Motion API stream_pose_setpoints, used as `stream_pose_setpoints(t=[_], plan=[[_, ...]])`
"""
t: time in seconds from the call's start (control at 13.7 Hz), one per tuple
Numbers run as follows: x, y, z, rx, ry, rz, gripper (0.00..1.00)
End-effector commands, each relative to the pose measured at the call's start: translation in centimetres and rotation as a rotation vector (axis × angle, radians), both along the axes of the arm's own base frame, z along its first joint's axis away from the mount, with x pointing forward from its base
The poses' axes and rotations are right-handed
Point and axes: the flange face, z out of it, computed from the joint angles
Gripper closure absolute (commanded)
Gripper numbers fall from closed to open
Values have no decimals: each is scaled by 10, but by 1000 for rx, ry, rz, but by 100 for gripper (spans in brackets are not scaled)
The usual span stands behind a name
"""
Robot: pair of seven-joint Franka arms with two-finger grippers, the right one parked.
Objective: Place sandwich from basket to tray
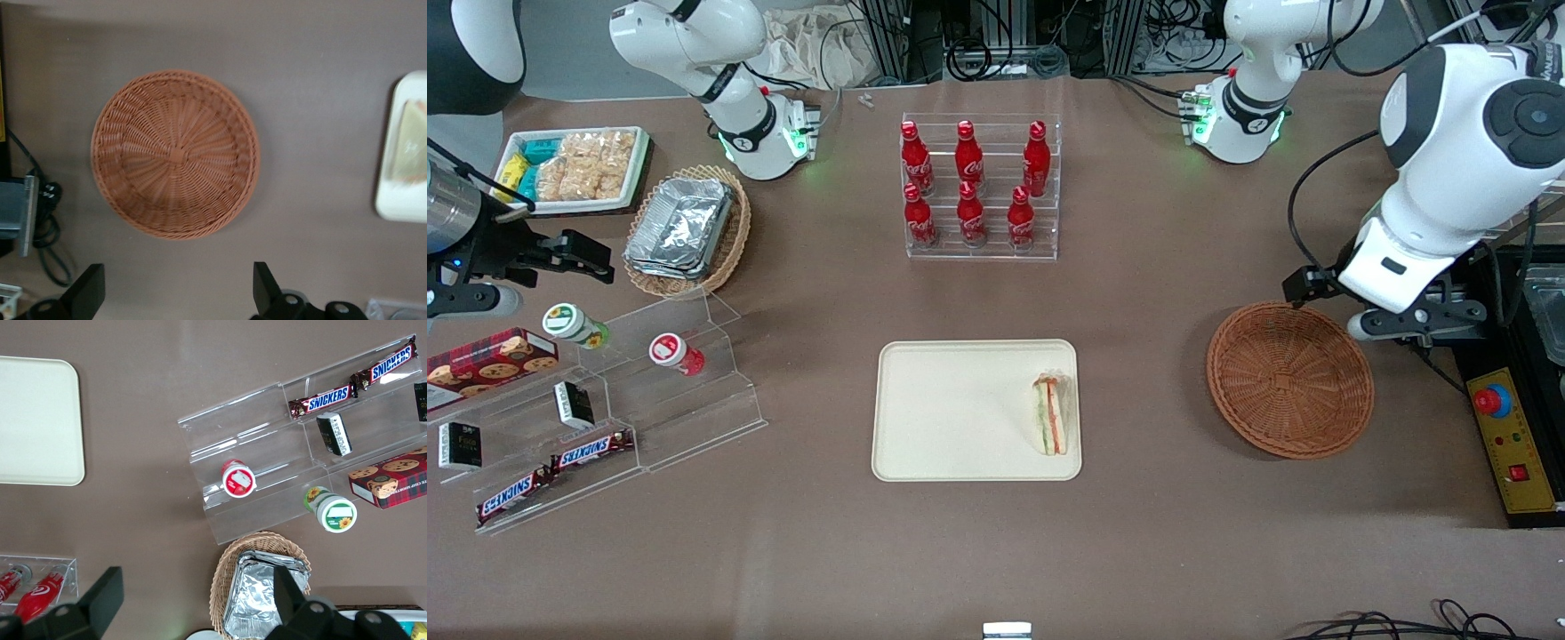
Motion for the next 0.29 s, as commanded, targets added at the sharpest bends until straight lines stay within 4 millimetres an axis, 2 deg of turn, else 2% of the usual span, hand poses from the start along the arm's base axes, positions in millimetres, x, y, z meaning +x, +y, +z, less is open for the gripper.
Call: stream_pose_setpoints(t=[0.0,0.15,0.22], plan=[[-14,23,11,-21,32,-112,0],[5,50,29,-112,63,-151,0],[16,53,36,-122,68,-195,0]])
